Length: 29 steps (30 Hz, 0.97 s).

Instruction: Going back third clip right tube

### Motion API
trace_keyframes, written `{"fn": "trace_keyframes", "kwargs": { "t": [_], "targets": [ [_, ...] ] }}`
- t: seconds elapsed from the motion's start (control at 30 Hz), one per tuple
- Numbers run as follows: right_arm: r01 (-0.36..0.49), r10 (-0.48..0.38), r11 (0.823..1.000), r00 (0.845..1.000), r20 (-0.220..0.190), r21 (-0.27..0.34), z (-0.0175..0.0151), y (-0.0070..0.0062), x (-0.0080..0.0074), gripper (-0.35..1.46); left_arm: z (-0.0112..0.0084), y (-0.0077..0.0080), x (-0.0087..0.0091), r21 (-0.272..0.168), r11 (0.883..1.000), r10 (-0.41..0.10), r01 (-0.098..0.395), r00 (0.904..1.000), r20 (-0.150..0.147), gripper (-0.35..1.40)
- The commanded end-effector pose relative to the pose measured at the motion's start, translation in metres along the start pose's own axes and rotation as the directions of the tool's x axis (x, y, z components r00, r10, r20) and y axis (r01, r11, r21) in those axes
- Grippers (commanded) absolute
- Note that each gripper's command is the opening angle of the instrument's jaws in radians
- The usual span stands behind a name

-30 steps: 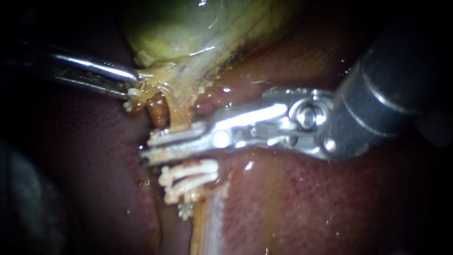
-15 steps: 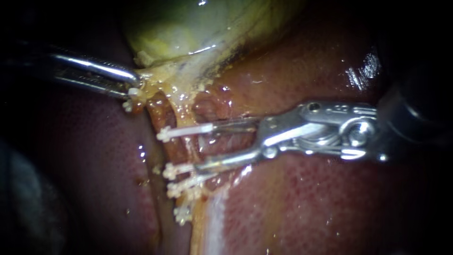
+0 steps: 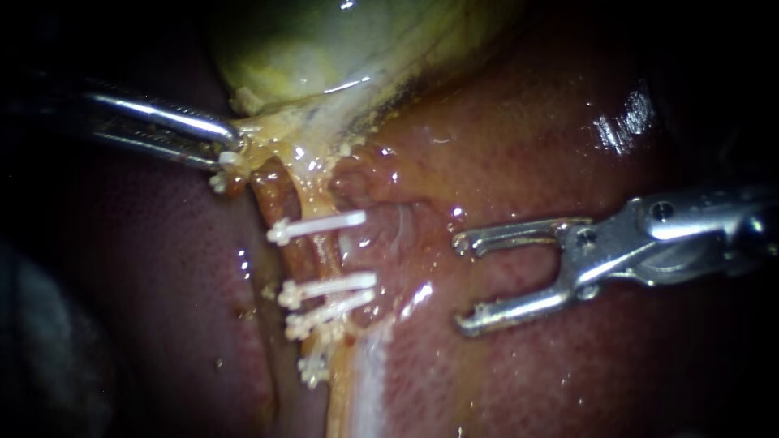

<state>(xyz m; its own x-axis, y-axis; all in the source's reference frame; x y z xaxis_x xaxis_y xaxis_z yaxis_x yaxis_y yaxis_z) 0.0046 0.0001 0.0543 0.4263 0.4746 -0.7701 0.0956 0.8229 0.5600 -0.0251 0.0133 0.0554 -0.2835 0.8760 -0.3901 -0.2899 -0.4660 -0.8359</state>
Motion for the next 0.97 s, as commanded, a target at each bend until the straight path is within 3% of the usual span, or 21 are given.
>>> {"fn": "trace_keyframes", "kwargs": {
  "t": [0.03,0.2,0.6,0.97],
  "targets": [
    [0.004,-0.004,1.0,1.0,-0.002,-0.002,-0.0001,0.0001,0.0001,0.5,0.0002,-0.0001,-0.0001,0.002,1.0,0.0,0.0,1.0,-0.001,-0.35],
    [0.01,-0.01,1.0,1.0,-0.006,-0.01,-0.0008,0.0002,0.0007,0.5,0.0015,-0.0004,-0.0006,0.001,1.0,0.004,-0.004,1.0,0.0,-0.35],
    [0.008,-0.009,1.0,1.0,-0.012,-0.029,-0.0019,0.0004,0.0015,0.5,0.0069,-0.003,-0.0021,-0.014,1.0,0.02,-0.019,0.9997,0.016,-0.35],
    [0.014,-0.014,0.999,1.0,-0.014,-0.031,-0.0022,0.0006,0.0022,0.5,0.0071,-0.003,-0.0022,-0.018,1.0,0.022,-0.021,0.9996,0.018,-0.35]
  ]
}}
